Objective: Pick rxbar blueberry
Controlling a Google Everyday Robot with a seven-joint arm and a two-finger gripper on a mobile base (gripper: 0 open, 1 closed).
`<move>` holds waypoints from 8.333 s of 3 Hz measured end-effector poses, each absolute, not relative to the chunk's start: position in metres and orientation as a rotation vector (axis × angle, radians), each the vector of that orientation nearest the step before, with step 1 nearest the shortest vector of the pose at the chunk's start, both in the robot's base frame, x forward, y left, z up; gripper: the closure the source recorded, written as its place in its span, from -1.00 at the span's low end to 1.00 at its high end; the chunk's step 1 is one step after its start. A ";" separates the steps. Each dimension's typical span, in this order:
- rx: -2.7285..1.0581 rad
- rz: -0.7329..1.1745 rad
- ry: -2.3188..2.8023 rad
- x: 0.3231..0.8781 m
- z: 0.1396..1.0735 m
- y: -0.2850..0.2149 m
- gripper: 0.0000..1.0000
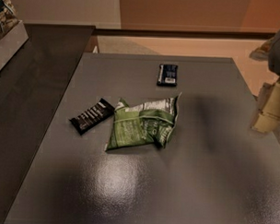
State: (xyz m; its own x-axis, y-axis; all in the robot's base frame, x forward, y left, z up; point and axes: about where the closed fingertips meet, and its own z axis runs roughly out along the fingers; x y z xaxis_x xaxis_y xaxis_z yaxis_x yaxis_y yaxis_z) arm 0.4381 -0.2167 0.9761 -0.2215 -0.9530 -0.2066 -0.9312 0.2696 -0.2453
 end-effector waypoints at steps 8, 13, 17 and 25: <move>-0.765 -0.057 2.622 0.636 0.947 -0.157 -1.00; -0.120 -0.083 2.795 0.691 0.878 -0.126 -1.00; -0.061 -0.020 2.852 0.712 0.833 -0.109 -0.63; -0.429 0.005 2.604 0.669 0.958 -0.119 1.00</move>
Offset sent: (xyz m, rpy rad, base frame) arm 0.0305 0.0205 -0.0063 0.0233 -0.0004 -0.0278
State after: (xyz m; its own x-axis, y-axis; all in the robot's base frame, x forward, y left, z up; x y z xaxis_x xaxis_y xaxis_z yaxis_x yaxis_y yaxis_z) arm 0.6688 -0.1188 0.9578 -0.8268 -0.2998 -0.4758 -0.3016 0.9505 -0.0747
